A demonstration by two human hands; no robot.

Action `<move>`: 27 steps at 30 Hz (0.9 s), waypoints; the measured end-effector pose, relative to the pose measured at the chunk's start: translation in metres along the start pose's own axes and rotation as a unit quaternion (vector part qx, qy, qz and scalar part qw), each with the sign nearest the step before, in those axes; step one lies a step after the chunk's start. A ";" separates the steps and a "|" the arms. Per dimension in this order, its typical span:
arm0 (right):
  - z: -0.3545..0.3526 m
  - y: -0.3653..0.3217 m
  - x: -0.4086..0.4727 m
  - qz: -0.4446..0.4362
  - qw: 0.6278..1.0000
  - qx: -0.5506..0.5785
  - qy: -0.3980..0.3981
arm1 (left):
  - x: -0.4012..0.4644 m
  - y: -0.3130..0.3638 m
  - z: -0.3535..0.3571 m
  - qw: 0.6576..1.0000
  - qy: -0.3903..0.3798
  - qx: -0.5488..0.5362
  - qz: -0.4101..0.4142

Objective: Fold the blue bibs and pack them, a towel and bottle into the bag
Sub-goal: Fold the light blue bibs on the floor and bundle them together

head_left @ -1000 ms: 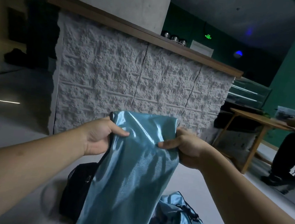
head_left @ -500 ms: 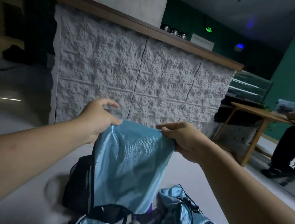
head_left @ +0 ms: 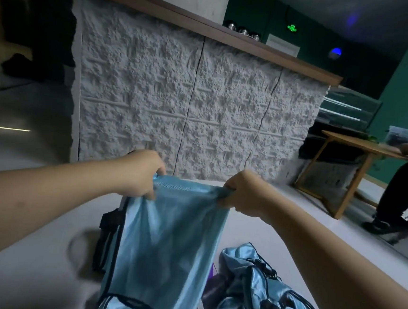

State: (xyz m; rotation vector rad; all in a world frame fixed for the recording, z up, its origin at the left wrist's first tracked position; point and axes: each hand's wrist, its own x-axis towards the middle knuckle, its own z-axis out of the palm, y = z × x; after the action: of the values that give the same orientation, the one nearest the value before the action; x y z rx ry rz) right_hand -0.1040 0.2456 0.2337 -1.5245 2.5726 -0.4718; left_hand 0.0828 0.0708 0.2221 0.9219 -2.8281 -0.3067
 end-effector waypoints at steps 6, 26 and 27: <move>0.035 0.014 -0.021 -0.011 0.993 0.112 -0.018 | -0.015 -0.016 0.025 0.994 -0.080 0.067 0.021; 0.296 0.088 -0.005 0.141 0.959 0.189 -0.158 | -0.011 -0.108 0.261 0.942 -0.274 -0.157 -0.112; 0.313 0.089 -0.001 0.143 0.965 0.164 -0.147 | -0.010 -0.110 0.282 0.953 -0.256 -0.126 -0.106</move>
State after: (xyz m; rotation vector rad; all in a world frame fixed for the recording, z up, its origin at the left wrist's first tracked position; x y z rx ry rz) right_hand -0.0987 0.2216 -0.0913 -1.0086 2.2919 -0.5531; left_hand 0.0946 0.0312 -0.0782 1.2351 -3.0182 -1.0481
